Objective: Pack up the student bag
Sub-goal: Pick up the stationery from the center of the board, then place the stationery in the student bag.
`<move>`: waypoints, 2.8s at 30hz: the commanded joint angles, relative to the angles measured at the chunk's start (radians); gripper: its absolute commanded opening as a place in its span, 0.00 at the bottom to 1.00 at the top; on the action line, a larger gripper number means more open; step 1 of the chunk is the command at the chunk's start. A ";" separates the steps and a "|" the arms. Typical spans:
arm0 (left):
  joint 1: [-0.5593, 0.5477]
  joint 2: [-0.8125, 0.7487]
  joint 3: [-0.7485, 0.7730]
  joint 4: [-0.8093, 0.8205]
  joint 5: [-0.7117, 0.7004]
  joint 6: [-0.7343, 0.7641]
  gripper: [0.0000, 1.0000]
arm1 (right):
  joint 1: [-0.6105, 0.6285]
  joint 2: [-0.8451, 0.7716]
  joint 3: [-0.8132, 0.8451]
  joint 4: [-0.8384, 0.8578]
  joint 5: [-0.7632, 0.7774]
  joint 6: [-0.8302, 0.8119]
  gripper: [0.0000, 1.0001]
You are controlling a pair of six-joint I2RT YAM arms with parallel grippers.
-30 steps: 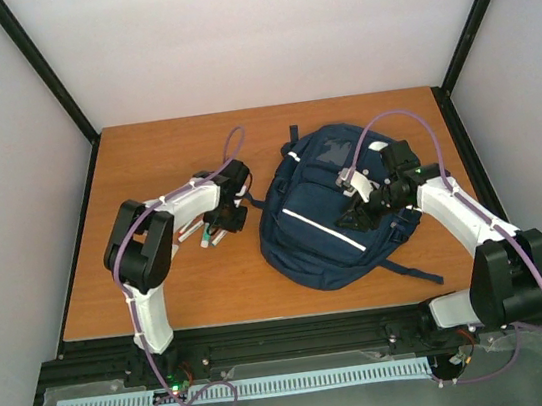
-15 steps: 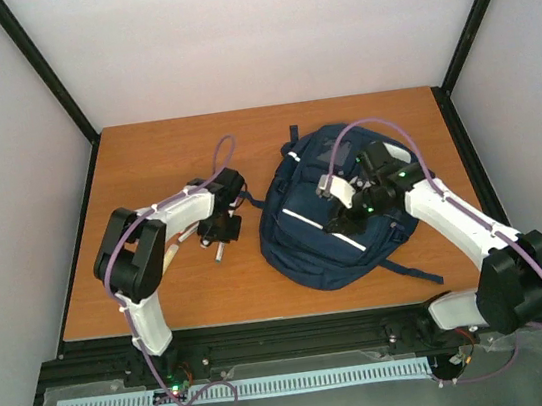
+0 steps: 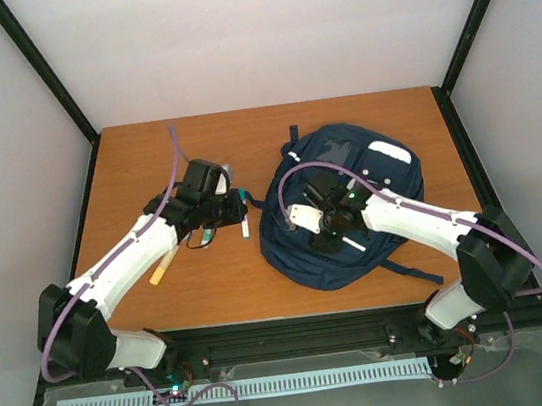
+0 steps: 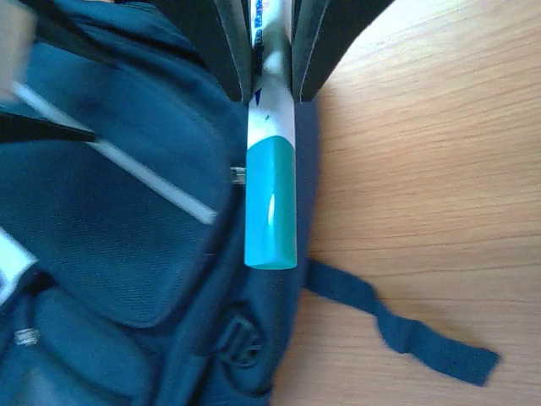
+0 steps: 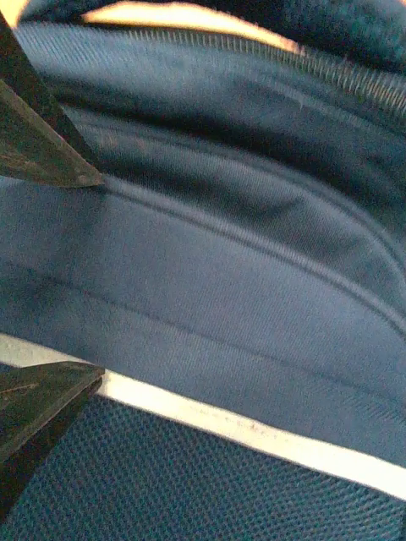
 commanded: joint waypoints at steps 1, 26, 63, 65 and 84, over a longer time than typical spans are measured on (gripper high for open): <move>-0.035 -0.043 -0.049 0.167 0.101 -0.167 0.01 | 0.034 0.044 0.030 0.037 0.224 0.041 0.58; -0.063 -0.029 -0.094 0.281 0.038 -0.244 0.01 | 0.165 0.043 -0.021 0.105 0.513 0.043 0.57; -0.152 0.129 -0.064 0.635 0.266 -0.599 0.01 | -0.209 0.100 0.533 -0.112 -0.119 0.237 0.03; -0.152 0.163 -0.057 0.676 0.264 -0.649 0.01 | -0.221 0.097 0.538 -0.115 -0.154 0.240 0.03; -0.165 0.397 0.166 0.702 0.226 -0.726 0.26 | -0.322 0.110 0.580 -0.205 -0.447 0.188 0.03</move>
